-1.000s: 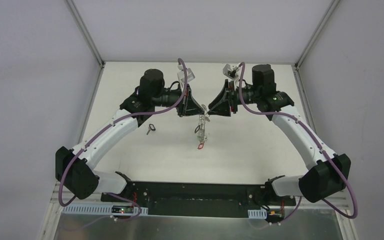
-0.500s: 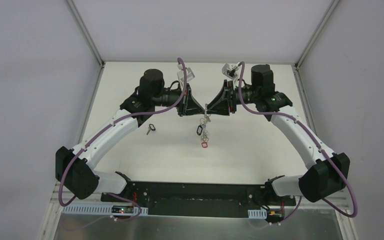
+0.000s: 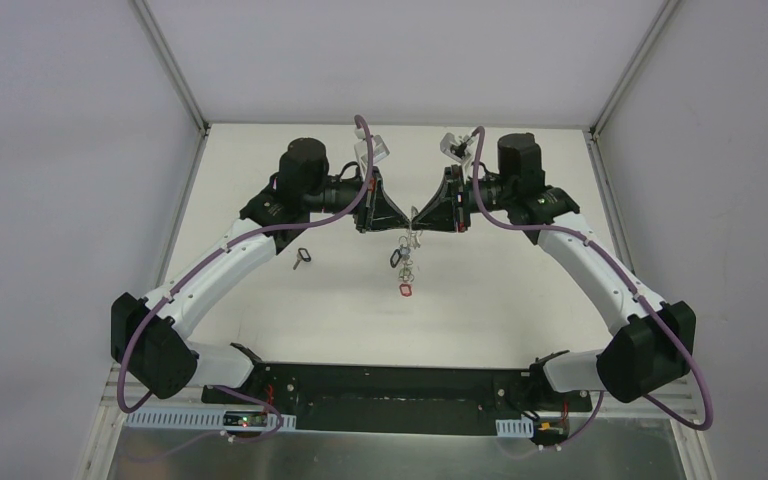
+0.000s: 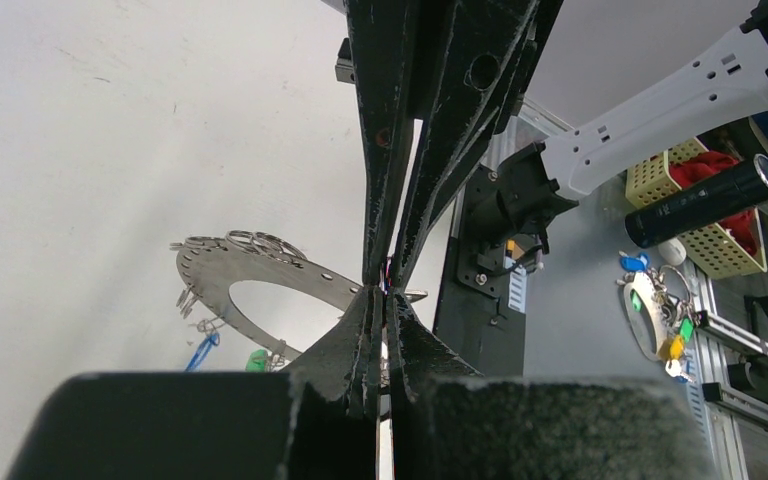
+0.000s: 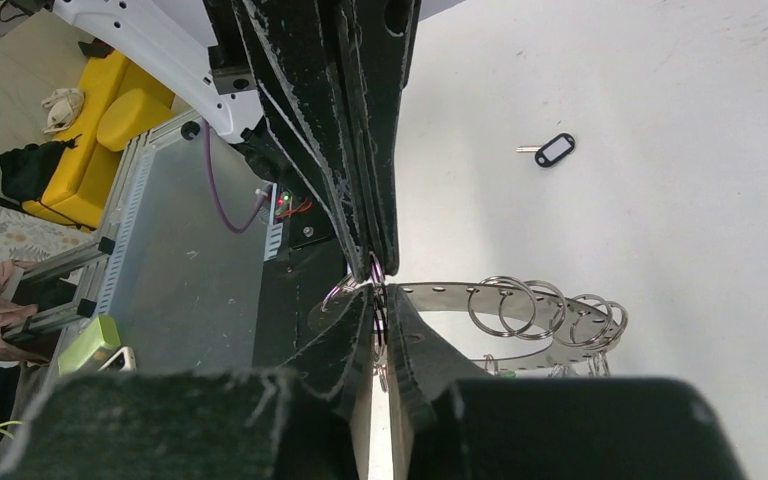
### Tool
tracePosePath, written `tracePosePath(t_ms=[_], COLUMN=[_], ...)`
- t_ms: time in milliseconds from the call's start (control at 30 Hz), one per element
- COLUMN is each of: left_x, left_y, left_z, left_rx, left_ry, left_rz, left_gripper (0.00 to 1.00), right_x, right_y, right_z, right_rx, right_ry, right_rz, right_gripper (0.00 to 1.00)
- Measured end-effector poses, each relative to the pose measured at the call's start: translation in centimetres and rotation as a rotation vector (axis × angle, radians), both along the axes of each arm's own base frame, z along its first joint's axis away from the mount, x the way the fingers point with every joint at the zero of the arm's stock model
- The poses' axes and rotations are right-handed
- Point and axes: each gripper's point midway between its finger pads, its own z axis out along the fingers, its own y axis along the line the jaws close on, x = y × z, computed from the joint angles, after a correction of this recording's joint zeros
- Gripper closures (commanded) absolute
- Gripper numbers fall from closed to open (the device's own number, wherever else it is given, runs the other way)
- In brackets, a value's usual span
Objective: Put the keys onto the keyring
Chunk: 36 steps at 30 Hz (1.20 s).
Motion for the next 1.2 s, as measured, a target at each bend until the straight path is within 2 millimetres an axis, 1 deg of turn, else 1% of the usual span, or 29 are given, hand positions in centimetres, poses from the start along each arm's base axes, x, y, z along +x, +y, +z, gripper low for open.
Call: tracePosePath(t_ms=[67,167,267,300,400,500,567,733,900,1000,1200], left_x=[0.0,0.0,0.1,0.1,0.2,0.0,0.0,0.0,-0.2,-0.2,0.0], left_y=[0.0,0.0,0.0,0.1,0.4,0.7,0.8,0.8,0.6,0.4,0.0], left_z=[0.0,-0.1,-0.3,-0.4,-0.6,-0.5,-0.2,0.1,0.5,0.5,-0.3], left_rx=[0.000,0.000,0.008,0.011,0.029,0.051,0.056,0.053,0.035,0.022,0.020], left_ry=[0.000,-0.004,-0.029,-0.044,-0.093,-0.136,-0.165,-0.203,-0.216,-0.225,-0.211], left_rz=[0.000,-0.001,-0.005,-0.008,-0.011,-0.019,-0.026,-0.039,-0.060,-0.069,-0.093], left_gripper=[1.00,0.99,0.80,0.75,0.64,0.48,0.44,0.43,0.47,0.53,0.62], right_x=[0.0,0.0,-0.1,-0.1,0.0,-0.2,-0.4,-1.3,-1.2,-1.0,-0.8], right_y=[0.0,0.0,-0.1,-0.1,-0.1,0.0,0.2,0.1,-0.6,-0.7,-0.5], right_z=[0.0,-0.1,-0.1,-0.1,0.3,0.6,0.5,-1.1,-2.4,-2.5,-2.2], right_rx=[0.000,-0.004,-0.027,-0.042,-0.091,-0.155,-0.198,-0.313,-0.390,-0.410,-0.416], right_ry=[0.001,0.005,-0.004,-0.016,-0.076,-0.136,-0.168,-0.206,-0.207,-0.210,-0.218], right_rz=[0.001,-0.001,-0.009,-0.014,-0.033,-0.044,-0.044,-0.039,-0.055,-0.059,-0.059], right_gripper=[1.00,1.00,1.00,1.00,1.00,1.00,1.00,1.00,1.00,1.00,1.00])
